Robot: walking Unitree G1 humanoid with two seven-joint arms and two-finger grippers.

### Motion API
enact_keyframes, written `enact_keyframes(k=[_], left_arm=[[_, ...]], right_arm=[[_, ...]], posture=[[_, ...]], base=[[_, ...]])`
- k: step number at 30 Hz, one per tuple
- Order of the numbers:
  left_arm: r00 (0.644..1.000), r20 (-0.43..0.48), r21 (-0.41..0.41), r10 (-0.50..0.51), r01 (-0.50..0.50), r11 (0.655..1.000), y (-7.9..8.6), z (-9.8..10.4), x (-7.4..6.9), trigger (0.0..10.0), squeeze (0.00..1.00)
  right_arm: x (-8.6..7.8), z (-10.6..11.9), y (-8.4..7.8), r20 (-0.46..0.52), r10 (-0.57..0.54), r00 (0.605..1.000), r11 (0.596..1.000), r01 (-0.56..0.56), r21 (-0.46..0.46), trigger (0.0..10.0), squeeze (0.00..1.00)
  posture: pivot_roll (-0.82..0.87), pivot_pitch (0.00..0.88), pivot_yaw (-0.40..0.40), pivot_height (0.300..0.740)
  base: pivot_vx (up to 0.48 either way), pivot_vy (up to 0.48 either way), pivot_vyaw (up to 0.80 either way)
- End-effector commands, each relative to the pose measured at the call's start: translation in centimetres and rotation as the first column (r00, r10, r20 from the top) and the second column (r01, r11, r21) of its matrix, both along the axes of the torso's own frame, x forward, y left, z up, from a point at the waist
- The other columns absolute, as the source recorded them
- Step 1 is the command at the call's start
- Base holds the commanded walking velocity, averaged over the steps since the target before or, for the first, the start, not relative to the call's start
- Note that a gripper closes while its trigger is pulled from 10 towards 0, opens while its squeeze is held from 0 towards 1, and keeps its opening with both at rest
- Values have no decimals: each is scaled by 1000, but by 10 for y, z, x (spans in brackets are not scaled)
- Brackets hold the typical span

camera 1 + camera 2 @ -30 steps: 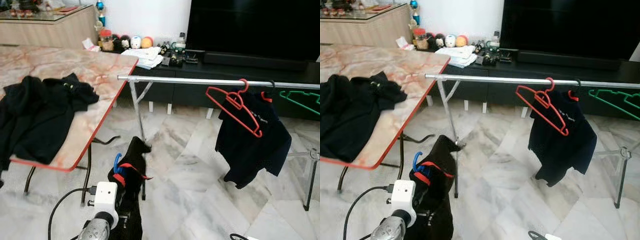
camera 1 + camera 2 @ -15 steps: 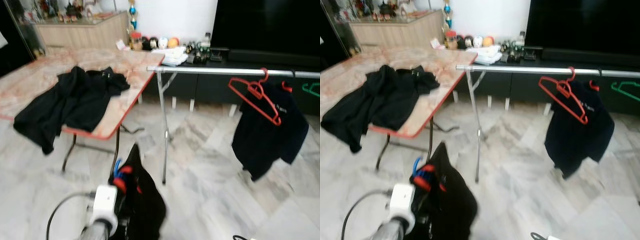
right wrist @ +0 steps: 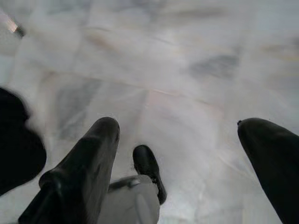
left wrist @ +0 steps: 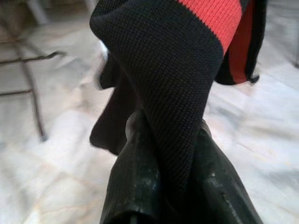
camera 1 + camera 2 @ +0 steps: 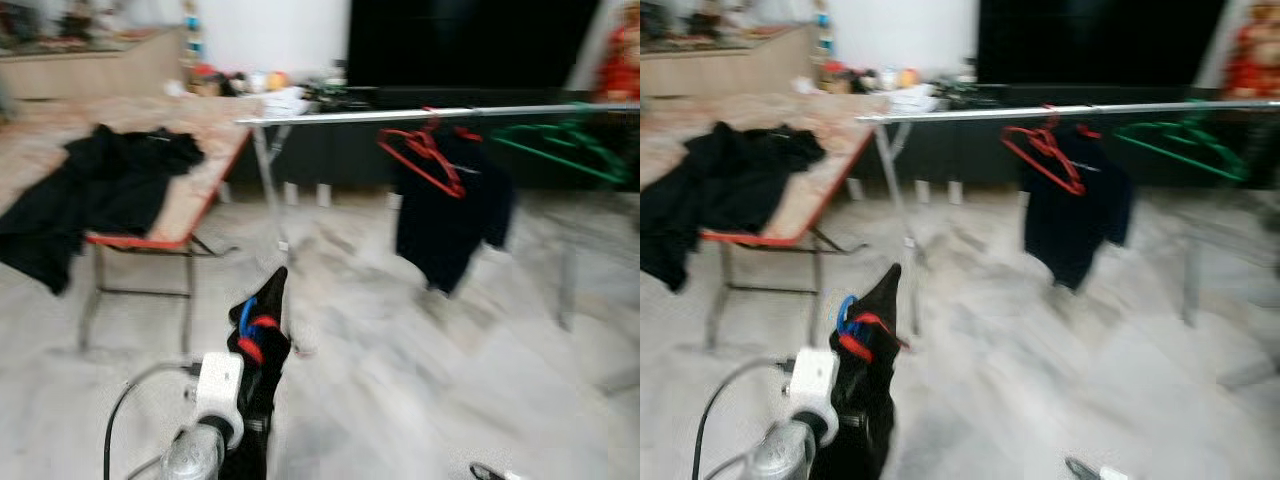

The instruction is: Hang hanger

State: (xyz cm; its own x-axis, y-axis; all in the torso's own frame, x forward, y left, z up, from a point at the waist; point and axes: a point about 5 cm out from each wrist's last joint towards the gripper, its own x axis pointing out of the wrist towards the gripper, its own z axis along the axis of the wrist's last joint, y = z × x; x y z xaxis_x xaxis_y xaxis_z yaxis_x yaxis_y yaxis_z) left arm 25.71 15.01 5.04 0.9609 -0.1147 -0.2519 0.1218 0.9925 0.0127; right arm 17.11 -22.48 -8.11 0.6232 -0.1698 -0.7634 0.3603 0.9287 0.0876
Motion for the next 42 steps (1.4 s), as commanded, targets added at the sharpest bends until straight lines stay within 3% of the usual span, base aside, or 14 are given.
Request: enact_keyframes(k=[1, 9, 17, 23, 28, 29, 31, 32, 33, 35, 36, 37, 40, 42], left_arm=[[1000, 12, 15, 5, -5, 1000, 4, 3, 2, 10000, 0], [998, 3, 13, -59, 59, 998, -1, 10, 6, 10000, 0], [987, -79, 101, -137, 145, 984, -9, 11, 12, 10000, 0], [970, -130, 114, -207, 222, 968, -14, 17, 19, 10000, 0], [953, -147, 106, -265, 282, 954, -20, 28, 27, 10000, 0], [946, -147, 103, -288, 304, 947, -22, 32, 30, 10000, 0], [930, -151, 95, -335, 351, 932, -27, 40, 34, 10000, 0], [930, -151, 95, -335, 351, 932, -27, 40, 34, 10000, 0], [919, -145, 96, -366, 382, 919, -30, 46, 36, 10000, 0], [908, -132, 93, -399, 412, 907, -35, 52, 39, 10000, 0], [906, -127, 91, -404, 416, 905, -36, 54, 40, 10000, 0], [904, -123, 91, -409, 421, 903, -37, 55, 41, 10000, 0], [896, -111, 88, -430, 439, 894, -42, 62, 44, 10000, 0], [891, -107, 87, -441, 451, 888, -44, 65, 44, 10000, 0]], right_arm=[[1, 0, 4, 17, -5, 1000, 1000, 5, 12, 10000, 0], [9, 4, 9, 84, 22, 996, 999, -24, 22, 10000, 0], [17, 11, 12, 175, 101, 979, 994, -106, 20, 10000, 0], [26, 19, 19, 260, 252, 932, 965, -263, 7, 10000, 0], [31, 23, 29, 313, 385, 868, 909, -415, 33, 10000, 0], [32, 24, 31, 327, 408, 853, 896, -443, 39, 10000, 0], [110, 93, 28, 597, 469, 651, 843, -532, -82, 10000, 0], [110, 93, 28, 597, 469, 651, 843, -532, -82, 10000, 0], [124, 112, 29, 665, 469, 581, 828, -550, -104, 10000, 0], [127, 119, 29, 694, 475, 541, 813, -572, -110, 10000, 0], [127, 121, 29, 699, 477, 532, 804, -585, -104, 10000, 102], [127, 121, 30, 705, 481, 521, 793, -601, -97, 10000, 941], [127, 122, 36, 737, 468, 488, 747, -664, -34, 10000, 1000], [119, 126, 35, 748, 504, 432, 701, -710, -63, 10000, 1000]], posture=[[-37, 13, 57, 740], [-23, 7, 69, 740], [-27, 8, 81, 740], [-21, 4, 84, 740], [-27, 2, 82, 740], [-30, 3, 82, 740], [-38, 2, 84, 740], [-38, 2, 84, 740], [-50, 0, 89, 740], [-50, 0, 89, 740], [-54, 0, 91, 740], [-54, 0, 91, 740], [-58, 0, 92, 740], [-58, 0, 92, 740]], base=[[0, 0, 0], [0, 0, 0], [0, 0, 0], [0, 0, 0], [0, 0, 0], [0, 0, 0], [0, 0, 0], [0, 0, 0], [0, 0, 0], [0, 0, 0], [0, 0, 0], [0, 0, 0], [0, 0, 0], [0, 0, 0]])
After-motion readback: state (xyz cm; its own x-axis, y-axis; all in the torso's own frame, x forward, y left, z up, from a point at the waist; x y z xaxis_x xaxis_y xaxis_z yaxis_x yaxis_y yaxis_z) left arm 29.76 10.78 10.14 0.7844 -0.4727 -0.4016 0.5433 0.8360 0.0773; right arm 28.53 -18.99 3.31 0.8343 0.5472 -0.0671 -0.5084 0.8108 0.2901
